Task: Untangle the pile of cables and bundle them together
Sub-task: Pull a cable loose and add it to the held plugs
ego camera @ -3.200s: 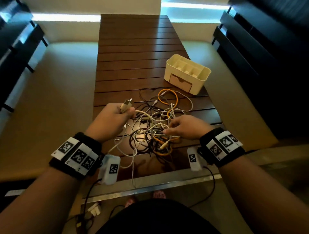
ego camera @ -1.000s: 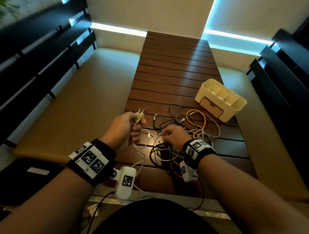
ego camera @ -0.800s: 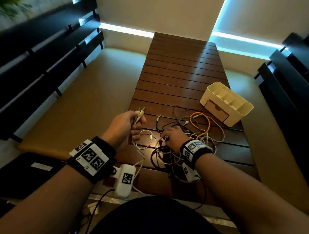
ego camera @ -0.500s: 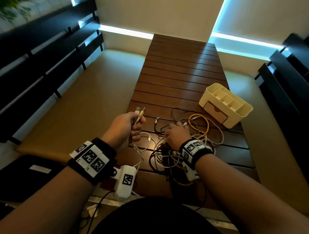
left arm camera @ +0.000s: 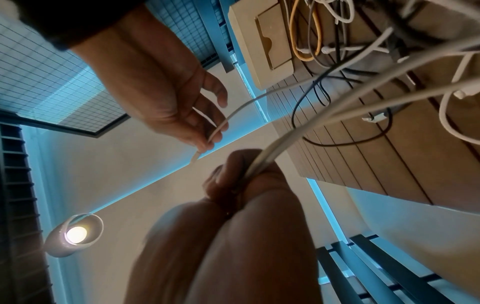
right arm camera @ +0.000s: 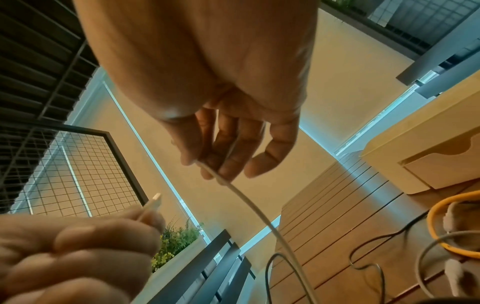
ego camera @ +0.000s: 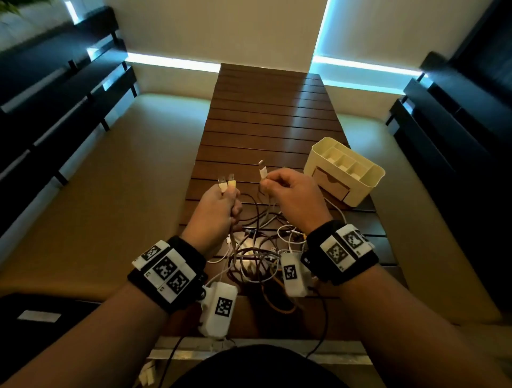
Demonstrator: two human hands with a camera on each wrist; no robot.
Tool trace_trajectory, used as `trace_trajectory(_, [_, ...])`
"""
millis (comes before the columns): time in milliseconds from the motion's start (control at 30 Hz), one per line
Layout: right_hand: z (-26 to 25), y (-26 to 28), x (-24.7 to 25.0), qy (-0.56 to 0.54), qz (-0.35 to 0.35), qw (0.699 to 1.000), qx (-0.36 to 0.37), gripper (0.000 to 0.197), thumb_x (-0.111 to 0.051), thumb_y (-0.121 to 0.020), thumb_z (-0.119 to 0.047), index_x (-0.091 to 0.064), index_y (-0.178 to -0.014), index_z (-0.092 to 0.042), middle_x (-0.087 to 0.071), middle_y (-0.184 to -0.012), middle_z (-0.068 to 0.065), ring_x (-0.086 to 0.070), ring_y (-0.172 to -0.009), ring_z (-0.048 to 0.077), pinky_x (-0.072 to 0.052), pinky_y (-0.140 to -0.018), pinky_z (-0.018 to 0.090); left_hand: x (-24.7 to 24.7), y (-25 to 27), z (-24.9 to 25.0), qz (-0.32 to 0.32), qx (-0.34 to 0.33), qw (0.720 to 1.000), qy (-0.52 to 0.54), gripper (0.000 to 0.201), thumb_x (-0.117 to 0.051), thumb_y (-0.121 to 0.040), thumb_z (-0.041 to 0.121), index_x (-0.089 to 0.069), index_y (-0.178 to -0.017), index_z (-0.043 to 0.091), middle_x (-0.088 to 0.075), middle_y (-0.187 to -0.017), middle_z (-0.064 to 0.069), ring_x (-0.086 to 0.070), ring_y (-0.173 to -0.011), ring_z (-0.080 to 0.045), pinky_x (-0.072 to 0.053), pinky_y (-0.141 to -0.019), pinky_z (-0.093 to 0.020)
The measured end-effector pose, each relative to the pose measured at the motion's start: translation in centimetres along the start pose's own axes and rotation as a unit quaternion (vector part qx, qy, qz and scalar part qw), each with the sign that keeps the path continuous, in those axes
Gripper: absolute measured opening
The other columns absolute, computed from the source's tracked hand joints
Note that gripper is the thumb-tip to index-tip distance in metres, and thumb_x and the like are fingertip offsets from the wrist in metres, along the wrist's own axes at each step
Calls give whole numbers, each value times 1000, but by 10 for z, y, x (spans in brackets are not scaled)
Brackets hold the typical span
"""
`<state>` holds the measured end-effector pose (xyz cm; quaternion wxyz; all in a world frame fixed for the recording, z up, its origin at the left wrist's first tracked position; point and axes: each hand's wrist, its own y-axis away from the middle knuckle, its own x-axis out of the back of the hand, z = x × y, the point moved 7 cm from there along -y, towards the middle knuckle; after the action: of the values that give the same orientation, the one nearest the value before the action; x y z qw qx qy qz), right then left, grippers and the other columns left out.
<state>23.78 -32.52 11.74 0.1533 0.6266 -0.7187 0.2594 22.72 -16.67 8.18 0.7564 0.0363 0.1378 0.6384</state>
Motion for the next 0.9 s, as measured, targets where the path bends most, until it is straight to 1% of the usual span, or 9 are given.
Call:
trace_trajectory(167, [2,22,-6,-12,-44,999,-18,11,-64,-94,-30,-73,-94,-24,-66,-74,-11,-59,-65,-2,-47,-60,17,-14,3,1,-18,-26,999,-42,22,-33,-107,23,-54,-110,15,-47,-65,4,-39,-52,-7,-36,-50,-22])
trace_trajectory(300, [4,32,-11,-56,-45,997,-41,12,-63,-95,-27,-73,-92,-20,-69,-74,-6,-63,-63,4,-55,-63,26,-18,5,0,-22,-30,998,-49,21,-34,-107,23,-53,-106,17,-49,-68,3,-41,-54,-7,-38,-53,-22])
trace_trajectory(367, [3,35,-13,-65,-48,996,-42,13,-63,-95,-25,-73,-92,-19,-70,-77,-4,-66,-66,6,-57,-63,27,-18,6,-2,-20,-34,998,-55,21,-34,-107,24,-53,-104,18,-49,-70,4,-41,-57,-8,-38,-54,-23])
trace_trajectory(500, [0,39,-16,-72,-48,996,-32,12,-62,-96,-23,-73,-93,-19,-71,-80,-1,-68,-72,15,-60,-66,34,-16,11,-8,-17,-29,997,-74,23,-39,-105,34,-56,-109,20,-54,-76,9,-51,-59,-1,-43,-57,-23])
trace_trajectory(567, [-2,42,-18,-71,-65,995,-23,11,-62,-96,-21,-73,-97,-20,-71,-83,-1,-68,-75,15,-60,-68,34,-16,13,-9,-20,-36,995,-91,26,-43,-103,40,-55,-109,19,-56,-80,9,-54,-63,-1,-44,-60,-24])
trace_trajectory(700, [-6,48,-19,-72,-75,995,-5,12,-62,-95,-17,-73,-99,-19,-69,-82,-5,-63,-70,5,-53,-63,18,-17,17,-7,-23,-65,990,-121,27,-49,-99,41,-58,-108,17,-63,-93,-4,-58,-78,-16,-47,-69,-36])
trace_trajectory(800, [-8,50,-19,-98,-70,993,-4,9,-63,-95,-17,-72,-96,-18,-69,-81,-5,-62,-69,3,-51,-62,16,-17,20,-3,-11,-75,990,-121,24,-49,-99,37,-59,-107,17,-67,-101,-17,-64,-88,-33,-54,-80,-52])
trace_trajectory(867, [-9,52,-20,-119,-66,991,-8,6,-63,-95,-16,-69,-95,-19,-68,-82,-5,-63,-69,0,-50,-63,15,-18,22,0,-4,-78,992,-103,29,-49,-97,38,-59,-107,13,-63,-106,-26,-63,-93,-40,-52,-86,-61])
trace_trajectory(900, [-8,53,-21,-130,-59,990,-12,5,-63,-95,-16,-66,-95,-20,-68,-83,-4,-63,-69,-1,-50,-63,15,-20,23,3,-4,-82,992,-96,29,-49,-96,39,-59,-104,14,-63,-105,-27,-62,-93,-42,-52,-87,-62])
